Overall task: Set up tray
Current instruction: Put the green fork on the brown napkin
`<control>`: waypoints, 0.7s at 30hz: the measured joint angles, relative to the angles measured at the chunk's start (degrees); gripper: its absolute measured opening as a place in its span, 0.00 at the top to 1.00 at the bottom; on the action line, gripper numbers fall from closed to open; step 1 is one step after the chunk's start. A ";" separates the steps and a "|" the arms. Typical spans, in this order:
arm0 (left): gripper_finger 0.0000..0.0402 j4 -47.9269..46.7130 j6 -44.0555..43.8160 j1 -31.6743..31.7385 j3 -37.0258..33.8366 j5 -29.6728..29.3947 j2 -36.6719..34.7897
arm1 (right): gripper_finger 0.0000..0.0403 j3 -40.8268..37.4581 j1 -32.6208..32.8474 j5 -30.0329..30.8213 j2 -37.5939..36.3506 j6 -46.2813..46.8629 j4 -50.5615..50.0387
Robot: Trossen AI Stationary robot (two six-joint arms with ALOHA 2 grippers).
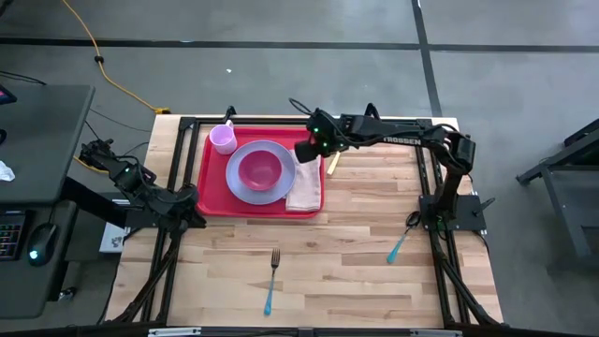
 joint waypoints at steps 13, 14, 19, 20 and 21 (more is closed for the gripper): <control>0.72 5.90 -10.74 -0.02 -0.01 -0.92 -0.02 | 0.55 0.00 0.30 -10.30 0.00 -10.75 2.38; 0.72 6.20 -12.47 -0.02 -0.01 -0.92 -0.02 | 0.55 0.00 0.53 -10.50 0.00 -11.18 2.62; 0.72 8.33 -16.42 -0.01 -0.01 -0.89 -0.02 | 0.55 0.00 2.38 -12.52 0.00 -12.64 3.61; 0.72 9.48 -16.39 0.00 -0.01 -0.81 -0.02 | 0.55 0.00 2.82 -12.82 0.00 -12.61 3.59; 0.72 10.43 -16.39 0.00 -0.01 -0.62 -0.02 | 0.55 0.00 3.34 -12.92 0.00 -12.51 3.57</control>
